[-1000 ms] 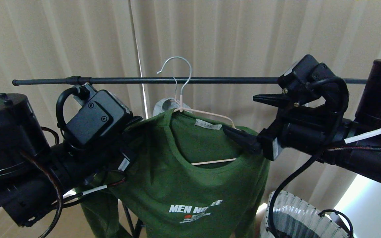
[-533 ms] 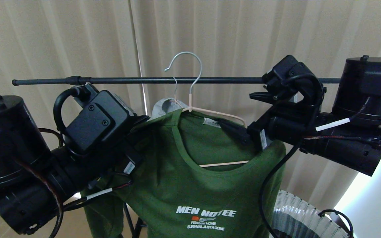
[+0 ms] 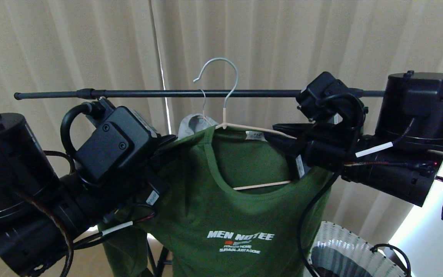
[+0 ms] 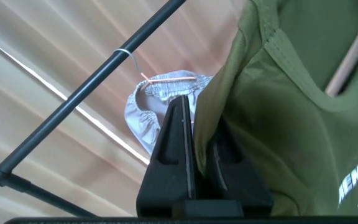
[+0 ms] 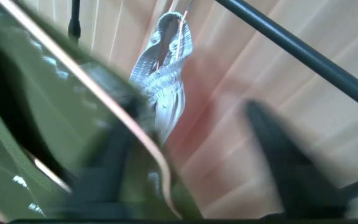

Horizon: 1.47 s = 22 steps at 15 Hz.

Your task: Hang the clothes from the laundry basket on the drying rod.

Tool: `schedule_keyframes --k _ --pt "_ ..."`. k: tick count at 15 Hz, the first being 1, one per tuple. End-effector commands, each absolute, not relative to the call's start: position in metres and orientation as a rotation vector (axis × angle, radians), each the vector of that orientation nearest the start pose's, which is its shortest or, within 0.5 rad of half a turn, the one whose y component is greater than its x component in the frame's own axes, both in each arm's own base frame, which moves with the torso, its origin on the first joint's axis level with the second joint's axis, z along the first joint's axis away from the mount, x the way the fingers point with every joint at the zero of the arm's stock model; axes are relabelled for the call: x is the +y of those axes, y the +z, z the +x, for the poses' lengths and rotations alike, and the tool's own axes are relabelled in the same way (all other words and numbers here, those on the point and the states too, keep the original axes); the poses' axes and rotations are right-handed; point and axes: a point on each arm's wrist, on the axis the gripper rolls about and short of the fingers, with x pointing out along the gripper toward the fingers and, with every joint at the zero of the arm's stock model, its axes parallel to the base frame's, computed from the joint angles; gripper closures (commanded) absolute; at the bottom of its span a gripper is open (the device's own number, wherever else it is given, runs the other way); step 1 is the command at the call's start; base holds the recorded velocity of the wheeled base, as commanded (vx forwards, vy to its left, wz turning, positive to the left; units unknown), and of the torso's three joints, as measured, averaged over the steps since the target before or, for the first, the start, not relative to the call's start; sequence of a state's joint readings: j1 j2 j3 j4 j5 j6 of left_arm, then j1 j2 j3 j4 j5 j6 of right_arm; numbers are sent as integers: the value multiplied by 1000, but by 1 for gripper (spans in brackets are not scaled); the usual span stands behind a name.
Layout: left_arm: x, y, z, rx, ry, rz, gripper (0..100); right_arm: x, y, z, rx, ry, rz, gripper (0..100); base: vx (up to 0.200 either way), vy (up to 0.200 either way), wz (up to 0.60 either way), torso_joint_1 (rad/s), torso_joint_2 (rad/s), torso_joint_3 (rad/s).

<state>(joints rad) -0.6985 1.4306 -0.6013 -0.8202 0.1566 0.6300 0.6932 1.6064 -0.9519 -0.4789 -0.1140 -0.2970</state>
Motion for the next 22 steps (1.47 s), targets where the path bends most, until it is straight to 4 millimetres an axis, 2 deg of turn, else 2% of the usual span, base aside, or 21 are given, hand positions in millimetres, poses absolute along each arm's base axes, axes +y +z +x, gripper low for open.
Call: schedule_keyframes --k 1,9,10,13,14,15,17,22 --pt "-147 218 181 -161 -525 619 100 188 235 230 79 598 -360 100 0 0 0 0 0 0" --pt "-145 210 180 -144 -525 620 100 185 238 226 68 596 -352 100 0 0 0 0 0 0" --pt "-146 211 181 -145 -525 618 0 184 238 225 67 596 -351 100 0 0 0 0 0 0" --pt "-143 209 178 -126 -530 571 0 169 241 221 65 563 -347 100 0 0 0 0 0 0" --pt "-140 205 174 -113 -532 560 0 158 240 220 70 530 -349 100 0 0 0 0 0 0" --pt "-134 203 167 -104 -533 522 0 146 244 211 58 501 -343 100 0 0 0 0 0 0" --pt "-131 204 164 -97 -532 463 0 134 248 212 52 447 -337 100 0 0 0 0 0 0" --pt "-119 195 149 -64 -536 412 0 114 258 202 19 390 -319 100 0 0 0 0 0 0"
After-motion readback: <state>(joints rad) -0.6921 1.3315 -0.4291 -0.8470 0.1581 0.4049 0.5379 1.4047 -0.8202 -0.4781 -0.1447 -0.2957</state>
